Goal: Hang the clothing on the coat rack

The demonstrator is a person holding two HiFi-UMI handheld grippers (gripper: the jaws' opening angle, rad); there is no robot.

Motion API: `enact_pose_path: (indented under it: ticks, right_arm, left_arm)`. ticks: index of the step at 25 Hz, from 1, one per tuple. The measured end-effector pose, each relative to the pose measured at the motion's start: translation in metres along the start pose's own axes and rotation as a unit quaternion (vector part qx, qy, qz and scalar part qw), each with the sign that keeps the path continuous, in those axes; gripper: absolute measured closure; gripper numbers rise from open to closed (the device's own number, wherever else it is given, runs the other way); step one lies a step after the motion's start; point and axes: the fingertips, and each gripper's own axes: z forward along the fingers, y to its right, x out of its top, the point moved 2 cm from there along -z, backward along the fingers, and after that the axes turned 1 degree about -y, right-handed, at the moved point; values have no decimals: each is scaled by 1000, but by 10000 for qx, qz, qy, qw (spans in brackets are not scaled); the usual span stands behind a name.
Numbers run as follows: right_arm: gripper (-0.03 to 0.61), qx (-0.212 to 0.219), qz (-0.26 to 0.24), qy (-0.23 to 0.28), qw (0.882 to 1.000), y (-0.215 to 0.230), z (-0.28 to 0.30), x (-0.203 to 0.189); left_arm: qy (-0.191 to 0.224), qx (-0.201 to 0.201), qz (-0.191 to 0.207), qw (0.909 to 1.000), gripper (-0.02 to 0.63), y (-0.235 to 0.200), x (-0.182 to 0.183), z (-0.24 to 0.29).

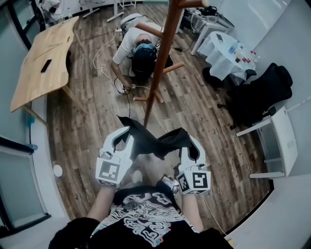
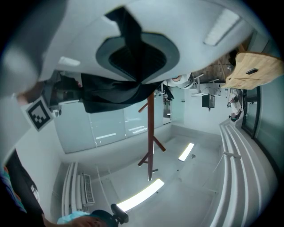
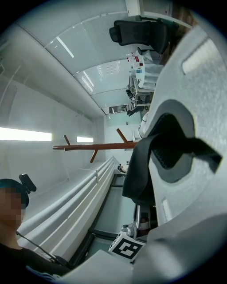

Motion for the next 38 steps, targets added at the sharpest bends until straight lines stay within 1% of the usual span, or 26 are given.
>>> enact_pose_path:
  ticks: [4, 7, 11, 14, 18, 21, 25, 27, 30, 32, 35, 38]
  right_arm:
    - [566, -104, -12, 80, 9999, 6, 7, 7]
    - [566, -164, -6, 159, 9997, 11, 12, 13]
    - [566, -188, 23, 255, 9995, 14, 19, 21]
    - [566, -178, 36, 267, 9995, 15, 25, 23]
    - [566, -201, 71, 293, 9993, 22, 31, 24]
    - [566, -214, 69, 343, 9992, 28, 38, 27]
    - [566, -209, 91, 400, 9989, 38, 52, 31]
    - [566, -180, 218, 414, 9987, 43, 58, 31]
    - [566, -95, 327, 459, 9984, 47, 68, 35]
    - [566, -53, 349, 469, 9983, 51, 75, 38]
    - [566, 46, 540, 499, 9973, 54, 89, 41]
    - [566, 164, 539, 550, 9969, 56, 110, 46]
  left_arm:
    - [-2, 3, -356, 9994, 600, 0, 9, 7]
    - [42, -33, -409, 9991, 600, -1, 15, 12]
    - [100, -102, -329, 9994, 600, -5, 20, 20]
    - [193, -204, -47, 9996, 600, -8, 17, 28]
    - [166, -178, -262, 9994, 600, -8, 23, 37]
    - [224, -223, -122, 9994, 600, -11, 25, 44]
    - [249, -178, -125, 9995, 600, -15, 34, 58]
    - [275, -144, -128, 9994, 600, -18, 38, 65]
    - [254, -73, -291, 9992, 600, -20, 42, 72]
    - [264, -35, -266, 9993, 600, -23, 44, 76]
    - [204, 77, -206, 9995, 600, -33, 45, 81]
    - [214, 202, -197, 9994, 600, -46, 47, 90]
